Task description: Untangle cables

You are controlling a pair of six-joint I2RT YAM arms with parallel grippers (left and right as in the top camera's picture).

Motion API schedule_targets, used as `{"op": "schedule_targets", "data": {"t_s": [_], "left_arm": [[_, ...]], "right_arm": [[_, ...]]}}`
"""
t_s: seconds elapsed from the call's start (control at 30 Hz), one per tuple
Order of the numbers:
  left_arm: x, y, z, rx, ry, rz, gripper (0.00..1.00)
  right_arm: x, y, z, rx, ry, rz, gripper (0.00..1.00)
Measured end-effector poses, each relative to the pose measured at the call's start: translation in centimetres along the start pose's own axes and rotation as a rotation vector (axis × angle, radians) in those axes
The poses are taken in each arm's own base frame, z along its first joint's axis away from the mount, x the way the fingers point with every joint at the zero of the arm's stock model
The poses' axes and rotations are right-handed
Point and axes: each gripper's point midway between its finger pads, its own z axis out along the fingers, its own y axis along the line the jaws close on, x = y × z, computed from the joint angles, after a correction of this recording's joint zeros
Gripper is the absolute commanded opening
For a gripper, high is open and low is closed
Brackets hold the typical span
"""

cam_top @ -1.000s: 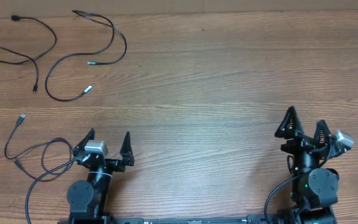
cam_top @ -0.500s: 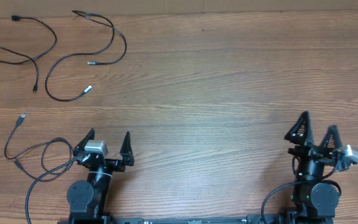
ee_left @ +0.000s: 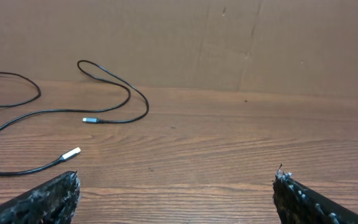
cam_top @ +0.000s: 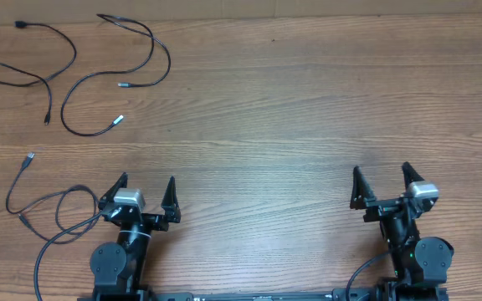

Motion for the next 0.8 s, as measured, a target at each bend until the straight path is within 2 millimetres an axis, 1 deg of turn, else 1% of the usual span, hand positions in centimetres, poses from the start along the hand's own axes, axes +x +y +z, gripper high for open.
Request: {"op": "schedule_targets", "data": {"t_s": [0.27, 0.6, 0.8], "left_arm": [[0.01, -0.01, 0.00, 0.000, 0.000, 0.000, 1.00], [0.01, 0.00, 0.00, 0.000, 0.000, 0.000, 1.00], [0.01, -0.01, 0.00, 0.000, 0.000, 0.000, 1.00]], "right_arm": [[0.19, 0.46, -0.01, -0.027, 0.008, -0.045, 1.00], [0.23, 0.13, 0.00, -0.008, 0.009, -0.052, 1.00], [0.24, 0.15, 0.00, -0.010, 0.010, -0.105, 1.00]]}}
